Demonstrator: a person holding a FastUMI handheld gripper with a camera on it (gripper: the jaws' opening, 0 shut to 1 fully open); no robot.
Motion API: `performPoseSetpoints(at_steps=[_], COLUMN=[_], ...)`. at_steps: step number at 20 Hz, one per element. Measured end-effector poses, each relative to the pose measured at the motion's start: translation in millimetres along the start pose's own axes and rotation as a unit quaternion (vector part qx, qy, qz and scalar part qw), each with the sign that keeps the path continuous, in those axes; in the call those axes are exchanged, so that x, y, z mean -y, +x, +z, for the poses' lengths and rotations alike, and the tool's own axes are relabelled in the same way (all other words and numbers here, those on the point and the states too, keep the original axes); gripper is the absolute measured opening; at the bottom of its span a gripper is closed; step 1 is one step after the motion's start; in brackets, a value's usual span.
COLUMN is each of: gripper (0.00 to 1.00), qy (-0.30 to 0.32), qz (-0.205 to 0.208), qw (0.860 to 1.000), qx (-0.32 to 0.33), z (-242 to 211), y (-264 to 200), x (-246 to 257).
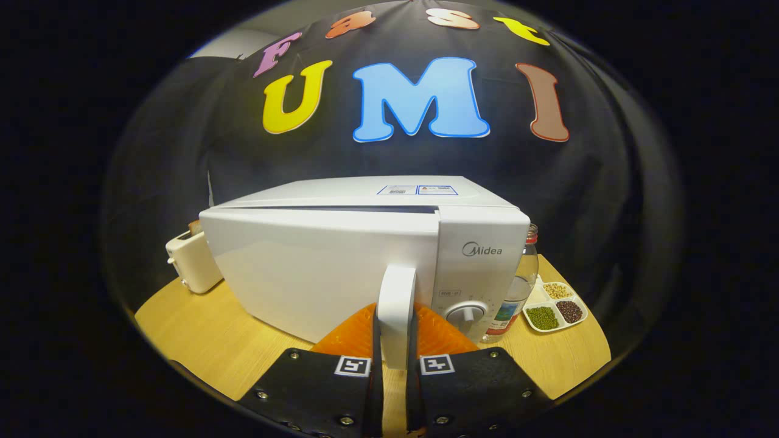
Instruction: Open the microwave, put the food inside, and close the microwave door.
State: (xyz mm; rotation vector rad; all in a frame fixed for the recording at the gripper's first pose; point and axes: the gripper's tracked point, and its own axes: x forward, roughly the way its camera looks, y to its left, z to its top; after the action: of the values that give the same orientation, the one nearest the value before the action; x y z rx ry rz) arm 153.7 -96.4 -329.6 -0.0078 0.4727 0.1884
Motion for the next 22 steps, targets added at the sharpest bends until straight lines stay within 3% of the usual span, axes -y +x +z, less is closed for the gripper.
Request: performPoseSetpoints(at_steps=[10, 22], gripper=[0.15, 0.14], qy=[0.004, 0.028], qz=[0.054, 0.029], qw=[0.999, 0.998], qx=[-0.001, 0.049], z=[-34, -57], y=[-86, -139], x=[-69, -161])
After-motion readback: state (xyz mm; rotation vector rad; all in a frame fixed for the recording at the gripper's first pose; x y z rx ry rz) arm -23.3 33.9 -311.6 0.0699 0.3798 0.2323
